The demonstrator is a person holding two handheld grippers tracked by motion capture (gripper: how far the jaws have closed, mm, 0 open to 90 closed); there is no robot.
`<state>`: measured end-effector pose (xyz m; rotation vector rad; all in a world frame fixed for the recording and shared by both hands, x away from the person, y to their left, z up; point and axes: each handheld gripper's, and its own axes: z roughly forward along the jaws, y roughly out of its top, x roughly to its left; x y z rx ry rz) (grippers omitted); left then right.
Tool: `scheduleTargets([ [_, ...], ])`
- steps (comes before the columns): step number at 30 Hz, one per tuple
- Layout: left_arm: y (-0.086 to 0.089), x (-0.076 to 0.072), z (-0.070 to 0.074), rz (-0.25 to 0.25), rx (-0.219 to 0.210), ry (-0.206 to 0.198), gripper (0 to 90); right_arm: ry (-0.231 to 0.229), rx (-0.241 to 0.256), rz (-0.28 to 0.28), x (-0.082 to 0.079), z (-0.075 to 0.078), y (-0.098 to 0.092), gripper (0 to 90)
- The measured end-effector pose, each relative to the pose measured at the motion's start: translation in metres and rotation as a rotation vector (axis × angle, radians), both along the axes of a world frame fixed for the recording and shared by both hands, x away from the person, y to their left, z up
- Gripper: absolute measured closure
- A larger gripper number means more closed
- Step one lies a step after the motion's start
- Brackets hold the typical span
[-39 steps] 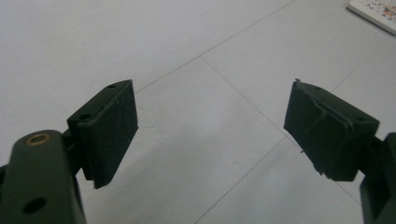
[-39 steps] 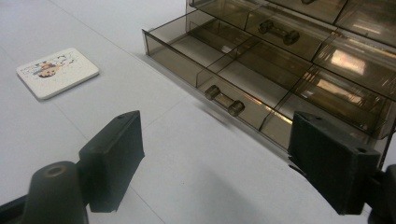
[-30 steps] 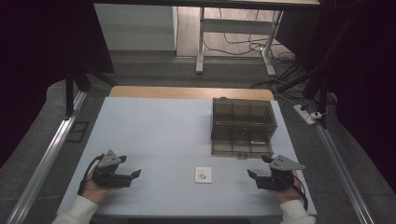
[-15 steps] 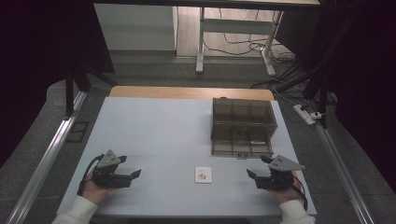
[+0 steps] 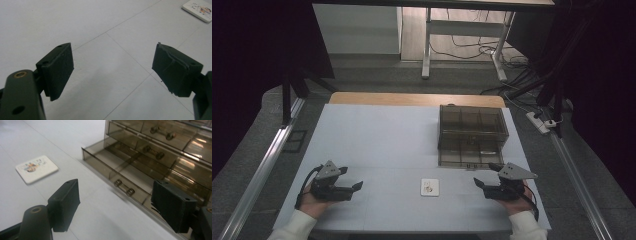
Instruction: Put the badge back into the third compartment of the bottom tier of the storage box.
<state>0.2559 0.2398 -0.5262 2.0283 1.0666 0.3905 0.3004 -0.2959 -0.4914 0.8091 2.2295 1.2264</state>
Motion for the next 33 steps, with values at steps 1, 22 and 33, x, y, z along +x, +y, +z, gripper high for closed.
scheduleTargets([
  [1,0.0,0.0,0.0,0.0,0.0,0.0,17.1,-0.001,-0.004,0.003,0.0,0.001,0.001,22.6],
  [22,0.001,0.0,0.0,0.0,-0.012,0.0,17.1,0.007,-0.012,0.119,0.012,0.016,0.032,22.8],
  [33,0.001,0.0,0.0,0.0,-0.008,-0.004,17.1,0.007,-0.028,0.173,0.016,0.02,0.05,24.4],
])
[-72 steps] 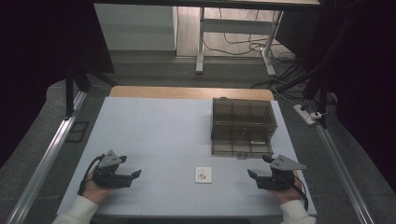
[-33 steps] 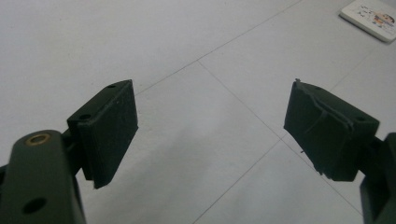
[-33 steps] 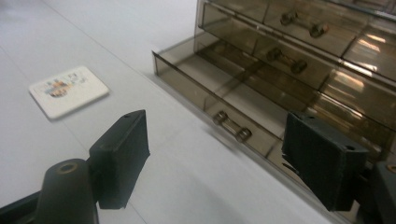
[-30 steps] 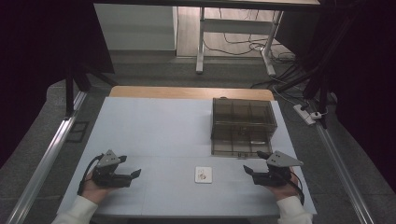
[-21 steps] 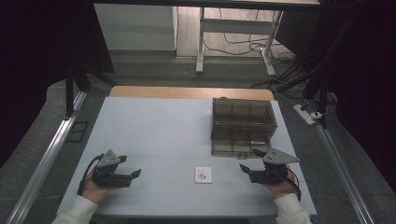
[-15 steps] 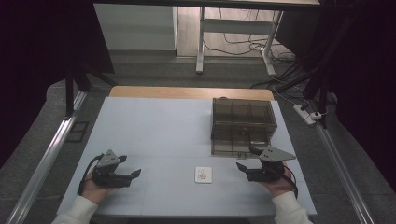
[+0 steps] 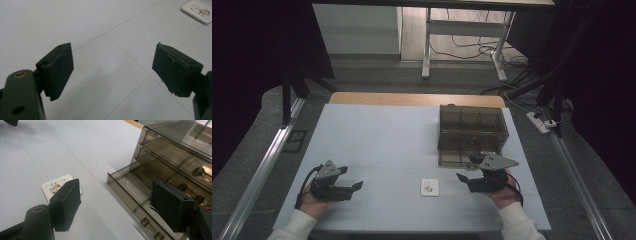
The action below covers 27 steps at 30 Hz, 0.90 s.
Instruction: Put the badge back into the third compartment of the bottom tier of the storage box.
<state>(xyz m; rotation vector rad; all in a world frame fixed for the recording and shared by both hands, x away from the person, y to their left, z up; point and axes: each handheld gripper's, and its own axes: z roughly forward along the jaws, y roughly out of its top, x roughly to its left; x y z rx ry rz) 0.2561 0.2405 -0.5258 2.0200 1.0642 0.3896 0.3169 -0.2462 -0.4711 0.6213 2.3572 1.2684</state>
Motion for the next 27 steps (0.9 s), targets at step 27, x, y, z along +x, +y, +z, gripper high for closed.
scheduleTargets([
  [27,0.0,0.001,0.0,0.001,0.0,-0.004,17.1,0.03,-0.081,0.156,0.014,0.013,0.053,25.6],
])
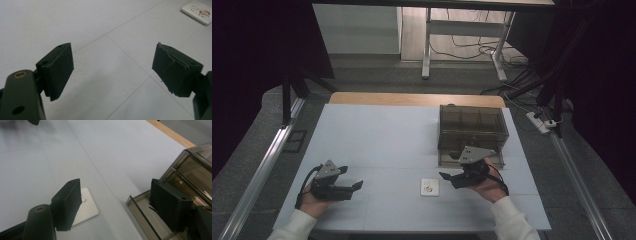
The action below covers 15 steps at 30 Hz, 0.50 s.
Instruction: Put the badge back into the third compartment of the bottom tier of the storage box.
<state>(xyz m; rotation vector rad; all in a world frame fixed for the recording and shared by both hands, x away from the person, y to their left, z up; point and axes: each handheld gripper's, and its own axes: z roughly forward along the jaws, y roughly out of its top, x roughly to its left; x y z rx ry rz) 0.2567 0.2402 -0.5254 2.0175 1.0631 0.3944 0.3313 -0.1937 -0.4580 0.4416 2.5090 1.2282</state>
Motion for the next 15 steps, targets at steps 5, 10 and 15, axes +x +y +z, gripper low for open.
scheduleTargets([
  [5,0.0,0.0,0.0,-0.004,0.002,0.0,17.1,-0.005,-0.01,0.033,0.006,0.007,0.016,25.9],
  [10,0.0,0.0,0.0,-0.006,0.003,0.0,17.1,0.007,-0.025,0.077,0.009,0.004,0.032,25.7],
  [15,-0.001,0.001,-0.001,-0.009,0.008,-0.001,17.1,0.036,-0.047,0.115,0.005,0.0,0.039,25.6],
])
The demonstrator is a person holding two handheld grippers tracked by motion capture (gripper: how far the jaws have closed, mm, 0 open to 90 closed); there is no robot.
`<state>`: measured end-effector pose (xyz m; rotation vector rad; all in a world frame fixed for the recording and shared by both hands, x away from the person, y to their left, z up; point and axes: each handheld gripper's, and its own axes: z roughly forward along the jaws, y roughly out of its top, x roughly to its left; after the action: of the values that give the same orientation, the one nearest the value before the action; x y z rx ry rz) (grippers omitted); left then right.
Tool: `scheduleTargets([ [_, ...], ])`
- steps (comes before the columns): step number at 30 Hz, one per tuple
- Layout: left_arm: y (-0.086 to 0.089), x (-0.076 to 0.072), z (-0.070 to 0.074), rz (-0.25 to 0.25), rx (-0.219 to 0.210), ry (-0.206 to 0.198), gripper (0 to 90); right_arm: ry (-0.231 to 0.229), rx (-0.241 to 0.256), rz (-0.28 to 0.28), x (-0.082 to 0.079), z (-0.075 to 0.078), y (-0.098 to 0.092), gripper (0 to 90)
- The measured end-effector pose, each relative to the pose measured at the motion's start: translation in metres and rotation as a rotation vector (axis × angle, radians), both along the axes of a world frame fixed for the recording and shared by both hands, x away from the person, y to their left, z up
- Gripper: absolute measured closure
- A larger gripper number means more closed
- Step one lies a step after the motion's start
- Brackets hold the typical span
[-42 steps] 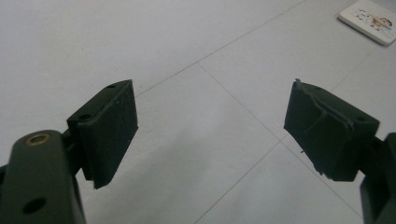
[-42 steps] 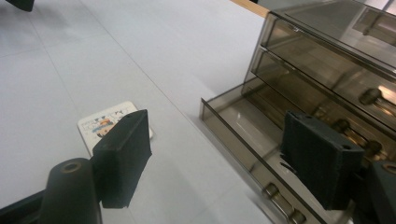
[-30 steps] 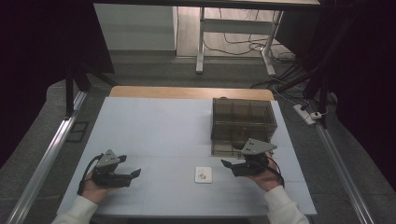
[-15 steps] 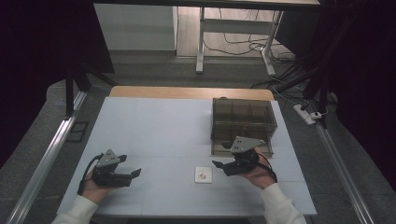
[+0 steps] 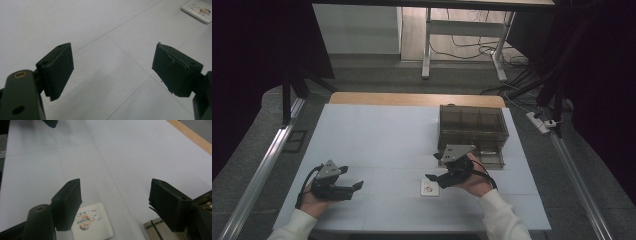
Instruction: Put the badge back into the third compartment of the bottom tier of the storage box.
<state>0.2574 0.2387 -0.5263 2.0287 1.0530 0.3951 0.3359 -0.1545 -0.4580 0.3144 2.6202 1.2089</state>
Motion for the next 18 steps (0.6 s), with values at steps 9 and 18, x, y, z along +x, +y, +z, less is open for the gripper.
scheduleTargets([
  [9,0.0,0.0,0.0,-0.005,0.0,0.002,17.1,0.031,-0.053,0.011,0.001,-0.01,0.006,25.1],
  [18,-0.001,0.0,-0.001,-0.01,0.007,0.005,17.1,0.059,-0.109,0.028,0.004,-0.021,0.013,24.3],
])
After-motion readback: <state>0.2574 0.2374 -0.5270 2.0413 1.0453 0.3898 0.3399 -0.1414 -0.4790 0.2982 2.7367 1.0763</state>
